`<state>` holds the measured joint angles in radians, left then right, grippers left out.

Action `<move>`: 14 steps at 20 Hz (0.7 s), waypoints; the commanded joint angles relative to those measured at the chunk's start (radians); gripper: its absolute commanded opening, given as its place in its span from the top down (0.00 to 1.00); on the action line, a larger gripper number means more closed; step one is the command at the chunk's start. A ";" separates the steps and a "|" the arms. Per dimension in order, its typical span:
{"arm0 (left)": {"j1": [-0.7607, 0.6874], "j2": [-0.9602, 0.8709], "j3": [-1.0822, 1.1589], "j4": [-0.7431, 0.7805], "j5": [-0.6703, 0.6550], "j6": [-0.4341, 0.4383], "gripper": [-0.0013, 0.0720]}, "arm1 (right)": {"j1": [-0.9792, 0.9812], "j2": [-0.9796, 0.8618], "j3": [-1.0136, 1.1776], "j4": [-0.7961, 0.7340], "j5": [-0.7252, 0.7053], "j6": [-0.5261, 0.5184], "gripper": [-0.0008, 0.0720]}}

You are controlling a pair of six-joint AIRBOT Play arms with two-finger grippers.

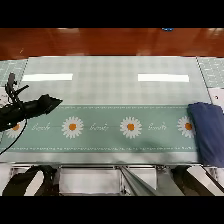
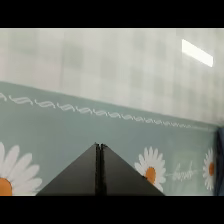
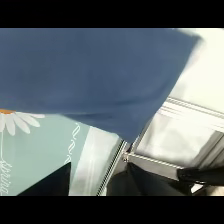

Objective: Fold the shirts.

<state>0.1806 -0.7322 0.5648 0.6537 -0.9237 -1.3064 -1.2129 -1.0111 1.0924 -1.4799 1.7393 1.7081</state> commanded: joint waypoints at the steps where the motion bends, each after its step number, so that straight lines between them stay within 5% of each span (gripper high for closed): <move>1: 0.000 -0.030 0.021 0.000 0.100 0.009 0.95 | -0.009 0.014 -0.026 0.112 -0.040 0.021 0.48; 3: -0.001 -0.103 0.107 0.000 0.089 0.012 0.95 | 0.017 0.014 -0.026 0.406 -0.147 -0.034 0.96; 6: -0.036 -0.257 0.351 0.000 -0.001 0.012 0.95 | 0.304 0.014 -0.026 0.792 -0.464 -0.163 0.96; 8: -0.116 -0.364 0.533 0.005 -0.046 0.031 0.96 | 0.634 -0.014 0.003 0.852 -0.669 -0.263 0.96; 10: -0.227 -0.465 0.678 0.152 -0.097 0.022 0.96 | 0.982 -0.113 0.098 0.719 -0.720 -0.306 0.96; 11: -0.291 -0.504 0.719 0.313 -0.123 -0.059 0.96 | 1.124 -0.175 0.156 0.584 -0.687 -0.293 0.96; 14: -0.413 -0.557 0.685 0.707 -0.150 -0.322 0.95 | 1.403 -0.358 0.290 -0.024 -0.527 -0.032 0.96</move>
<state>-0.1207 -1.2152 1.2060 1.0042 -1.0267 -1.4212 -0.1062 -1.2270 1.2743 -1.0470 1.1603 1.5192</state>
